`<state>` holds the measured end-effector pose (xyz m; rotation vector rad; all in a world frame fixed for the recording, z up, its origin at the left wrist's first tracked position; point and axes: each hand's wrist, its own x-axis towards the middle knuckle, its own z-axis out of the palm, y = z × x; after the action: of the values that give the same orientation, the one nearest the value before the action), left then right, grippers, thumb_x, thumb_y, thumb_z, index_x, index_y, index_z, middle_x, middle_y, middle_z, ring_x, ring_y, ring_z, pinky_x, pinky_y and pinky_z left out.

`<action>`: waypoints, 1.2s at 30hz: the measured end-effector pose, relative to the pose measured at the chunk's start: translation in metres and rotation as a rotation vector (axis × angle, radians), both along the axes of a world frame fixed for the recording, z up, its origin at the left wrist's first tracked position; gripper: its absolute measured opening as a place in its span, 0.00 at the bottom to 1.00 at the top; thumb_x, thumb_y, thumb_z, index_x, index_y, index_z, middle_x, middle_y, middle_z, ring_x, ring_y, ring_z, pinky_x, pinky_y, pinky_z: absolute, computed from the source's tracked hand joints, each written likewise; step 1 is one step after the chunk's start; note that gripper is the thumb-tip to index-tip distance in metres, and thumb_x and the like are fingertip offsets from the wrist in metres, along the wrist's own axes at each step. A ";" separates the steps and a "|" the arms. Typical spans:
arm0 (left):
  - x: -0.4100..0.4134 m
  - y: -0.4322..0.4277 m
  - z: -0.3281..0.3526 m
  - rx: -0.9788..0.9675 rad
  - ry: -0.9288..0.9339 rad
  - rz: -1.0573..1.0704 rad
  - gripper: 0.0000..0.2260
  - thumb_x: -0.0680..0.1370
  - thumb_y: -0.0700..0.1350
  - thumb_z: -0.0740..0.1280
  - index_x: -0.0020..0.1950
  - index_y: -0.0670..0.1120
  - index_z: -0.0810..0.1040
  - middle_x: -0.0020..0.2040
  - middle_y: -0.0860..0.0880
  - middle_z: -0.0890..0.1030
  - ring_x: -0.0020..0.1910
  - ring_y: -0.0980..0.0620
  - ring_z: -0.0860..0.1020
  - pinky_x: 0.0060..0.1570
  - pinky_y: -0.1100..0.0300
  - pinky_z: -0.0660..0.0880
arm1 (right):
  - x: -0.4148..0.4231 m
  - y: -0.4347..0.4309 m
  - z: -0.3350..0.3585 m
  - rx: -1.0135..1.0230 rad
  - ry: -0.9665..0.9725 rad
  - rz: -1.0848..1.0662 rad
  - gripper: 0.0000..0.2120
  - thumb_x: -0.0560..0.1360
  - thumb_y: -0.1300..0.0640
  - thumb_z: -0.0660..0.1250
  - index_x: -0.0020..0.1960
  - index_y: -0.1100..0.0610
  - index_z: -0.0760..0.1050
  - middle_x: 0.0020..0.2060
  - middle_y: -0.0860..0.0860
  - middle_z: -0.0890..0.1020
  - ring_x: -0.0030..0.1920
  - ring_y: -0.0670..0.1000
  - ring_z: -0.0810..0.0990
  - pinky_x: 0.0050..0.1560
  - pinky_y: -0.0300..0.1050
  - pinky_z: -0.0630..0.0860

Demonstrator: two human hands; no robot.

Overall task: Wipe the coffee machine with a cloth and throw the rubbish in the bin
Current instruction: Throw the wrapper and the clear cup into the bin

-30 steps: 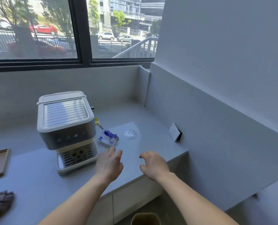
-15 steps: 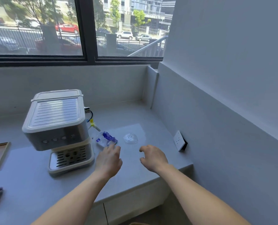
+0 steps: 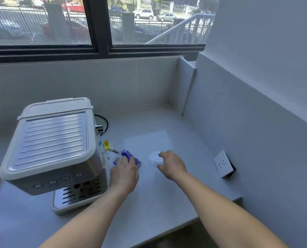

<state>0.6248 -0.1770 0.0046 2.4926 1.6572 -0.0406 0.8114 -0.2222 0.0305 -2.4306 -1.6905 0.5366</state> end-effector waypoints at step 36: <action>-0.012 -0.005 -0.016 0.041 -0.266 -0.182 0.07 0.79 0.41 0.62 0.54 0.45 0.77 0.50 0.46 0.79 0.52 0.43 0.76 0.39 0.55 0.66 | 0.013 -0.024 -0.031 -0.051 -0.064 -0.027 0.35 0.67 0.44 0.69 0.70 0.51 0.63 0.61 0.51 0.69 0.62 0.54 0.67 0.41 0.45 0.71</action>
<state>0.6132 -0.1824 -0.0113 2.5389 1.3380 0.2941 0.8247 -0.2457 -0.0007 -2.5286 -1.6847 0.5104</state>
